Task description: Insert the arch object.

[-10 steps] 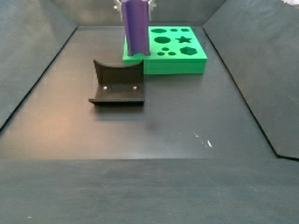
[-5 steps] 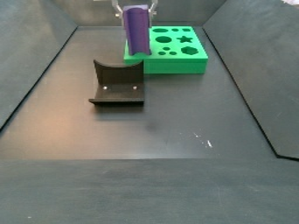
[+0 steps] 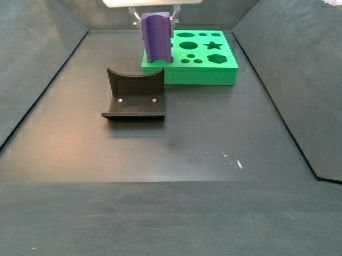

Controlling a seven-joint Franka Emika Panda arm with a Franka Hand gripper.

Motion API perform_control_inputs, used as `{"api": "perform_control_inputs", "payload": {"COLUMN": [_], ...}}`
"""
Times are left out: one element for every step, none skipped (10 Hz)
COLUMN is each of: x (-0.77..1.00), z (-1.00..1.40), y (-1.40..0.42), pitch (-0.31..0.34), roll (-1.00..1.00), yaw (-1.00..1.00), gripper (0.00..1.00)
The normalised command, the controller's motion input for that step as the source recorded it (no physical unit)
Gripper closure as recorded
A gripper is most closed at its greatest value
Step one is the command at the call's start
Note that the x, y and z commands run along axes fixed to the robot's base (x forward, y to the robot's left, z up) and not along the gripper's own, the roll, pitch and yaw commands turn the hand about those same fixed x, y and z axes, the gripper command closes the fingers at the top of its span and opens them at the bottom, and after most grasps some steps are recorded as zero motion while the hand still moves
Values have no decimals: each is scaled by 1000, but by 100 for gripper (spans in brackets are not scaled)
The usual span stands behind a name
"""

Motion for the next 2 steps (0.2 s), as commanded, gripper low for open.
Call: {"api": "perform_control_inputs", "payload": {"x": [0,0], "z": [0,0], "y": [0,0], "pitch": [0,0], "roll": [-7,0], "yaw": [0,0], "gripper": [100,100]}}
